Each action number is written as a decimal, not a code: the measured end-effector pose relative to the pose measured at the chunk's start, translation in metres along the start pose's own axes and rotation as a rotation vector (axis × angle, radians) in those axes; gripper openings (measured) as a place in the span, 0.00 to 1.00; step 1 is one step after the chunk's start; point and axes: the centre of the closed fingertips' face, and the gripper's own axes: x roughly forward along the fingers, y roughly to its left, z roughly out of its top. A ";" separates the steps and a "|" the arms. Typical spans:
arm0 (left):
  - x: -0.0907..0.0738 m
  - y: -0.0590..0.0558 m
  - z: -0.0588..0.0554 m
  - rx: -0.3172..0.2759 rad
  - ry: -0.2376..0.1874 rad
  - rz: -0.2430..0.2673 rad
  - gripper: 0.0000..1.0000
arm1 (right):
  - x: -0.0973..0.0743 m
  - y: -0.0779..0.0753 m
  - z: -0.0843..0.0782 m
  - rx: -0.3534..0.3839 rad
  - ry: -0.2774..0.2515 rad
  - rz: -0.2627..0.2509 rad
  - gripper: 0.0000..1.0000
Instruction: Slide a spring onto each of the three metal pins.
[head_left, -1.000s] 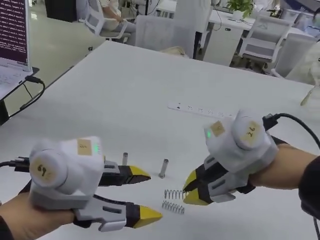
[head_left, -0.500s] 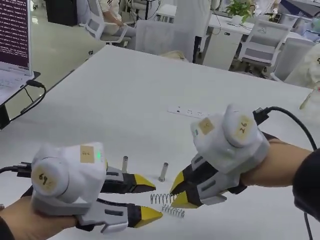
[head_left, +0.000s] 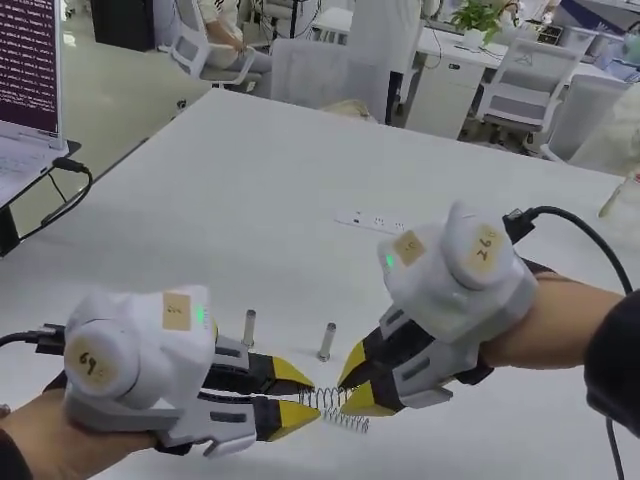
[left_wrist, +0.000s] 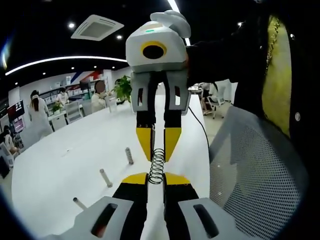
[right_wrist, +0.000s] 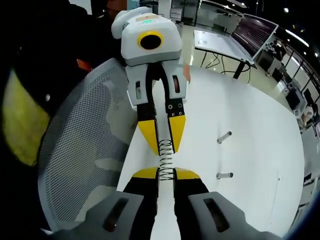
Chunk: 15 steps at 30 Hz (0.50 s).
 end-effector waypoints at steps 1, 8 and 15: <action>0.000 0.000 0.000 -0.001 0.000 -0.002 0.03 | 0.000 0.000 0.000 -0.001 0.000 0.000 0.08; -0.004 0.002 0.003 -0.007 -0.025 -0.002 0.02 | -0.003 -0.002 0.004 0.012 -0.034 -0.013 0.08; -0.004 0.003 0.002 -0.015 -0.026 -0.003 0.02 | -0.003 -0.003 0.006 0.034 -0.074 -0.018 0.09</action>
